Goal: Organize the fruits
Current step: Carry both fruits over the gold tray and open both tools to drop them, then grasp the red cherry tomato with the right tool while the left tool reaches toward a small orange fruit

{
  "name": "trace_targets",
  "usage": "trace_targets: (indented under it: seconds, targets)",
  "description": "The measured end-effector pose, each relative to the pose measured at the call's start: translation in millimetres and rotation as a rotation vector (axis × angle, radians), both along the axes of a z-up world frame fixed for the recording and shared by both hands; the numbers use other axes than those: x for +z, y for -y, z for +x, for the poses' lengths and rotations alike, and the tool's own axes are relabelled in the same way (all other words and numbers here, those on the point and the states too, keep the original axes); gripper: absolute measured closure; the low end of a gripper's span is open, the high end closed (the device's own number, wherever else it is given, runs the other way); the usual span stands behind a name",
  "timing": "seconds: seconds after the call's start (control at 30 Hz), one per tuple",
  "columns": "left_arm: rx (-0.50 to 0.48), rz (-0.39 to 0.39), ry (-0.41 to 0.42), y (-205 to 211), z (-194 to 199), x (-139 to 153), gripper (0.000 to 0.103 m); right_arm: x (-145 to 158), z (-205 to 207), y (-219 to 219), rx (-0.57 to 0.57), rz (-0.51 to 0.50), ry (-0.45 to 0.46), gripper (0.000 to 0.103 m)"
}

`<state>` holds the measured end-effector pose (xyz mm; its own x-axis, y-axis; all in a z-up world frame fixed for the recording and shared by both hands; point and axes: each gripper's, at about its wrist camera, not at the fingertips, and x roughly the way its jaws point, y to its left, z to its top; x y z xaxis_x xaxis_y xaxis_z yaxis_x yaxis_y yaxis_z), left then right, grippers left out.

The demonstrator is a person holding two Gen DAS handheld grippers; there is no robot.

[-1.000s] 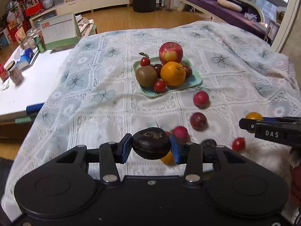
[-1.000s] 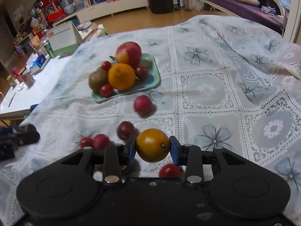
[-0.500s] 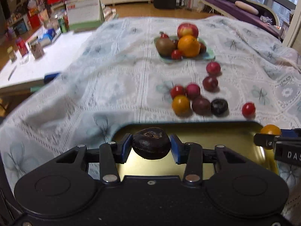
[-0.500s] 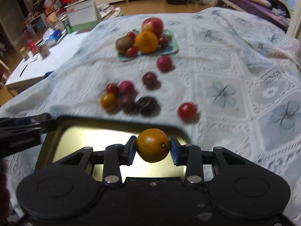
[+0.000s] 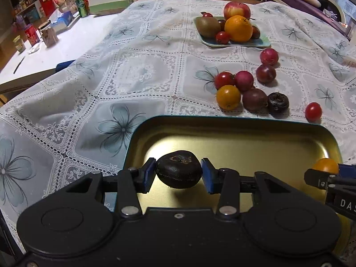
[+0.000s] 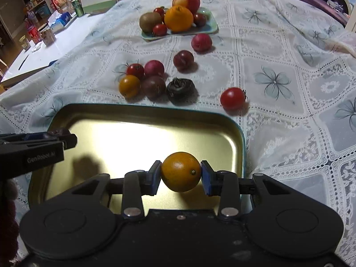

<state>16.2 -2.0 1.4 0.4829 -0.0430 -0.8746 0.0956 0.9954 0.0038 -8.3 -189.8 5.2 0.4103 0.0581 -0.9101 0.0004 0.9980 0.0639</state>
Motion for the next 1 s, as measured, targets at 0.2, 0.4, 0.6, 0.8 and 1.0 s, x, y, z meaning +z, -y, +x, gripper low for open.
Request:
trace_targets:
  seconds: [0.2, 0.4, 0.6, 0.8, 1.0]
  targets:
    - [-0.004, 0.006, -0.013, 0.5, -0.3, -2.9, 0.052, -3.0, 0.5, -1.7, 0.005, -0.015, -0.001, 0.064]
    - [-0.003, 0.008, 0.004, 1.0, -1.7, 1.6, 0.051, -2.9, 0.6, -2.7, 0.006, -0.02, -0.001, 0.063]
    - [0.002, 0.006, -0.014, 0.0, -0.7, -1.4, 0.051, 1.4, -0.9, -2.4, 0.004, -0.022, 0.021, 0.063]
    - [0.001, 0.007, -0.016, 1.2, -2.0, -1.7, 0.051, 0.1, -0.5, -3.4, 0.006, -0.02, 0.015, 0.063]
    - [0.0, 0.007, -0.021, 2.0, -2.9, -1.9, 0.051, 0.6, -1.1, -4.3, 0.01, -0.02, 0.013, 0.063]
